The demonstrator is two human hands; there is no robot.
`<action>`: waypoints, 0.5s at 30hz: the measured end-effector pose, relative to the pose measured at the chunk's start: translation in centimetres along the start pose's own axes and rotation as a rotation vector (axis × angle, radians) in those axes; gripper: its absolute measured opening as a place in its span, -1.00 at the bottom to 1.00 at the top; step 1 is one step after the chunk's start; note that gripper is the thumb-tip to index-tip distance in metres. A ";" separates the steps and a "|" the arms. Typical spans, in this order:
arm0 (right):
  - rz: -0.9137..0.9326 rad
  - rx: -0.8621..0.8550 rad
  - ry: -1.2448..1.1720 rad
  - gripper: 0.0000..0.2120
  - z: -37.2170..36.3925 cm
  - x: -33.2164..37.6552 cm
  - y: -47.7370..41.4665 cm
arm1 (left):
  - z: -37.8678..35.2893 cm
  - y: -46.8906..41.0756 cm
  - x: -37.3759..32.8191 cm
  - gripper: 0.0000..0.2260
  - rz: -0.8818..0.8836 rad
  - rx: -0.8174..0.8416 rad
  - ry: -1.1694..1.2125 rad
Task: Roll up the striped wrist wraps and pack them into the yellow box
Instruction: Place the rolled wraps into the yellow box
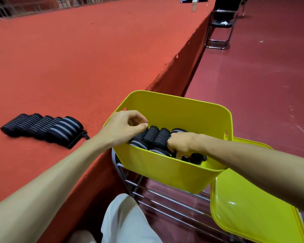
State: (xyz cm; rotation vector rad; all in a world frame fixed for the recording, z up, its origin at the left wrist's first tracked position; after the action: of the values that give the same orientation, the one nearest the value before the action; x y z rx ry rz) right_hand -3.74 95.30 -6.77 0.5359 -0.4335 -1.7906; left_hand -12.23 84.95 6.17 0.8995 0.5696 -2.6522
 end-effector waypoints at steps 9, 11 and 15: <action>0.011 -0.497 -0.498 -0.90 11.8 -0.9 4.3 | 5.5 3.2 -1.1 -0.93 0.060 -0.156 0.001; 0.082 -0.605 -0.622 -0.90 14.9 0.6 6.0 | 7.2 4.7 -0.5 -0.93 0.096 -0.204 0.028; 0.200 -0.737 -0.746 -0.91 19.7 5.1 7.5 | 10.6 8.8 1.9 -0.93 0.197 -0.285 0.080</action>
State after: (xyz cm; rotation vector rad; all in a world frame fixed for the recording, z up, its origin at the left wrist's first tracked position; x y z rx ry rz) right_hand -10.10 88.80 12.92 -0.6867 -0.2722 -1.7506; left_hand -15.77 72.14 10.30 0.9249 0.8085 -2.2965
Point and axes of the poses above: each hand's wrist, its own y-axis away from the middle knuckle, its own z-axis out of the back of the hand, x = y × z, the point moved 10 cm from there along -y, towards the middle knuckle, and after that the axes turned 12 degrees about -z, right-handed, at the moved point
